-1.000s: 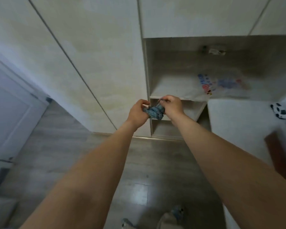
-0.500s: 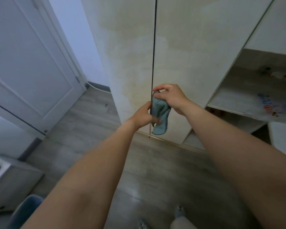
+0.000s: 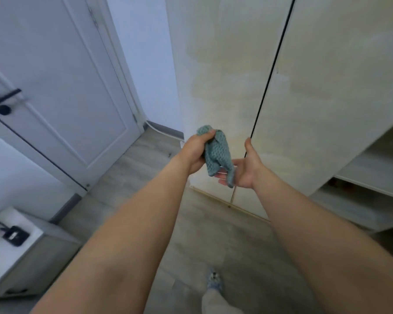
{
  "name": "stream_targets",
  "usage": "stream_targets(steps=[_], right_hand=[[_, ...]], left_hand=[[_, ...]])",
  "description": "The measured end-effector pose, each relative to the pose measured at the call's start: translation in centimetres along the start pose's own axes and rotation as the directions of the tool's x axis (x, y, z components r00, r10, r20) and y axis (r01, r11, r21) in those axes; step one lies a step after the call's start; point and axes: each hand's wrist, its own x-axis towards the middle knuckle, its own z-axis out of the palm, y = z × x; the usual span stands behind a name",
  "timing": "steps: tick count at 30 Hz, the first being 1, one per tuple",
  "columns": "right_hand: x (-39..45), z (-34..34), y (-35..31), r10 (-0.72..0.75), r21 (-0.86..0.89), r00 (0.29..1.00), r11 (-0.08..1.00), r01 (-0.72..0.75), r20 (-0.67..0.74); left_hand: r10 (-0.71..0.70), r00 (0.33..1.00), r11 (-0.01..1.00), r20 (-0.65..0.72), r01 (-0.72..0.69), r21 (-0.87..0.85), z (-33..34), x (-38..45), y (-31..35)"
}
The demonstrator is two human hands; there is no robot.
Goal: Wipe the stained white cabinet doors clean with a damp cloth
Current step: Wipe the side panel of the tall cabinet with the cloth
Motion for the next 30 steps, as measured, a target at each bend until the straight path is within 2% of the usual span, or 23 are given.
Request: stream_targets(steps=[2, 3, 5, 7, 8, 9, 11, 14, 16, 18, 21, 23, 25, 28, 30], right_hand=[[1.6, 3.1, -1.0, -0.064, 0.117, 0.988, 0.992, 0.048, 0.142], [2.6, 4.8, -1.7, -0.133, 0.114, 0.981, 0.987, 0.117, 0.140], [4.8, 7.5, -3.2, -0.302, -0.008, 0.953, 0.953, 0.302, -0.029], [6.6, 9.4, -4.5, -0.482, -0.246, 0.839, 0.870, 0.426, -0.251], [7.1, 10.1, -5.0, -0.524, -0.344, 0.805, 0.837, 0.426, -0.277], [7.4, 10.8, -5.3, -0.535, -0.405, 0.806, 0.815, 0.414, -0.251], [8.4, 11.8, -5.7, -0.560, -0.542, 0.818, 0.731, 0.414, -0.132], [10.1, 13.6, -6.3, -0.569, -0.795, 0.822, 0.502, 0.339, -0.009], [11.1, 14.4, -6.6, -0.599, -0.909, 0.801, 0.340, 0.239, -0.013], [11.4, 15.2, -6.7, -0.630, -0.961, 0.775, 0.240, 0.135, -0.049], [10.8, 16.1, -6.7, -0.719, -0.950, 0.669, 0.307, 0.064, -0.187], [9.9, 16.1, -7.0, -0.795, -0.952, 0.571, 0.298, 0.070, -0.207], [8.7, 16.0, -7.3, -0.825, -0.944, 0.524, 0.311, 0.106, -0.213], [7.2, 15.3, -7.7, -0.834, -0.882, 0.472, 0.421, 0.212, -0.285], [7.4, 14.5, -8.2, -0.823, -0.829, 0.395, 0.515, 0.218, -0.408]], left_hand=[[-0.018, 1.000, 0.999, 0.005, 0.018, -0.037, -1.9, 0.9, 2.3], [-0.008, 1.000, 1.000, -0.026, 0.008, -0.013, -2.9, 1.5, 3.4], [0.028, 0.991, 0.996, -0.131, -0.016, 0.088, -5.0, 2.6, 5.5], [0.042, 0.968, 0.980, -0.248, 0.009, 0.200, -7.6, 4.0, 7.2], [0.027, 0.960, 0.967, -0.277, 0.045, 0.251, -8.8, 4.5, 7.9], [0.004, 0.955, 0.949, -0.297, 0.090, 0.302, -9.9, 4.9, 8.6], [-0.032, 0.952, 0.918, -0.304, 0.148, 0.367, -12.1, 5.7, 9.9], [-0.035, 0.976, 0.897, -0.214, 0.125, 0.424, -15.3, 7.7, 12.2], [-0.034, 0.988, 0.856, -0.148, 0.105, 0.506, -16.8, 9.0, 13.7], [-0.026, 0.994, 0.785, -0.104, 0.085, 0.614, -17.8, 10.1, 15.0], [0.016, 0.998, 0.728, -0.065, 0.033, 0.685, -18.6, 11.9, 16.9], [0.104, 0.994, 0.655, -0.026, -0.049, 0.754, -18.6, 12.7, 17.9], [0.142, 0.987, 0.624, 0.069, -0.143, 0.769, -17.5, 12.7, 18.6], [0.097, 0.971, 0.661, 0.219, -0.228, 0.715, -14.6, 13.0, 18.5], [0.138, 0.948, 0.620, 0.287, -0.309, 0.721, -12.3, 13.3, 17.7]])
